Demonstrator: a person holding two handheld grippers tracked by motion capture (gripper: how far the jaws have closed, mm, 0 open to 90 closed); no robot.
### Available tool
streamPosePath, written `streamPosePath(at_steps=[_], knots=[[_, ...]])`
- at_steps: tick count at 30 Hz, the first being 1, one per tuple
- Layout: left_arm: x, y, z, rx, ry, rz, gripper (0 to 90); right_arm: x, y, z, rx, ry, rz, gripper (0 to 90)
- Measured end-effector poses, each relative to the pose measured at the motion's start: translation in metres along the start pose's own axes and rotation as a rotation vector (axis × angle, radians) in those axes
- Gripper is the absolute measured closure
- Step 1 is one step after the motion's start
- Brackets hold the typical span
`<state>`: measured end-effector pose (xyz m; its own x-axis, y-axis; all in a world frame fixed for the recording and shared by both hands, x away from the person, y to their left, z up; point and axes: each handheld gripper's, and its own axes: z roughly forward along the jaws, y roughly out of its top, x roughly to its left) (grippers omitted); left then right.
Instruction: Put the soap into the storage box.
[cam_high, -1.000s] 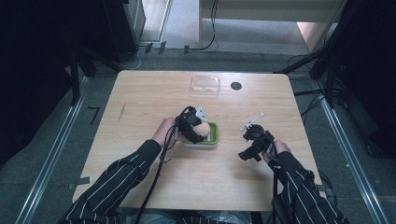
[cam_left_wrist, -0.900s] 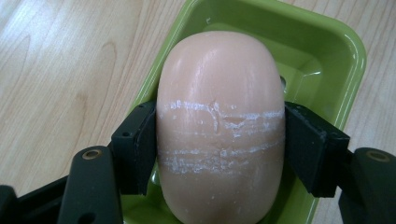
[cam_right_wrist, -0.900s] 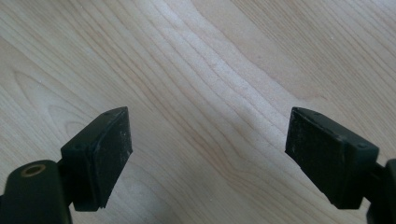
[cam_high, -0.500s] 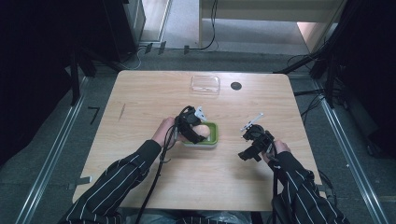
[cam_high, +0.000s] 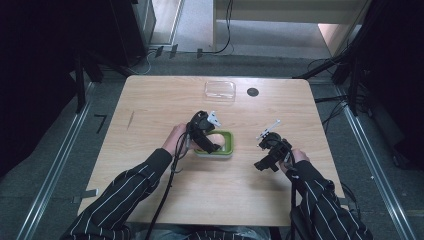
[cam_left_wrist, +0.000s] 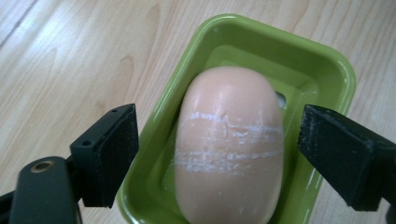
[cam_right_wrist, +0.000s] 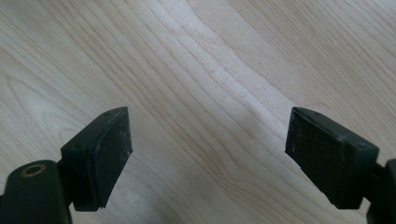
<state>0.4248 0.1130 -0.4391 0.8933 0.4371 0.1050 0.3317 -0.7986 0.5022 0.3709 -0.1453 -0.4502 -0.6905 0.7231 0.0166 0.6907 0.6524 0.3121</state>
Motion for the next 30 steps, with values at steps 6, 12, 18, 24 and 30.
streamPosePath(at_steps=[6, 12, 18, 24, 30], knots=[[0.003, -0.001, -0.007, -0.008, 0.025, -0.016, 8.9, 0.001, -0.002, -0.003, -0.007, -0.002, 0.0, 15.4], [0.002, 0.0, -0.013, -0.008, 0.044, -0.033, 8.0, 0.004, -0.006, -0.006, -0.008, -0.004, 0.004, 15.3], [0.0, 0.002, -0.018, -0.015, 0.061, -0.057, 7.0, 0.003, -0.011, -0.008, -0.014, -0.007, 0.011, 15.4], [0.0, -0.006, -0.022, 0.01, 0.084, -0.087, 5.6, 0.004, -0.011, -0.009, -0.013, -0.011, 0.013, 15.4], [-0.003, -0.015, -0.033, 0.012, 0.124, -0.114, 4.9, 0.002, -0.01, -0.009, -0.016, -0.013, 0.017, 15.4]])
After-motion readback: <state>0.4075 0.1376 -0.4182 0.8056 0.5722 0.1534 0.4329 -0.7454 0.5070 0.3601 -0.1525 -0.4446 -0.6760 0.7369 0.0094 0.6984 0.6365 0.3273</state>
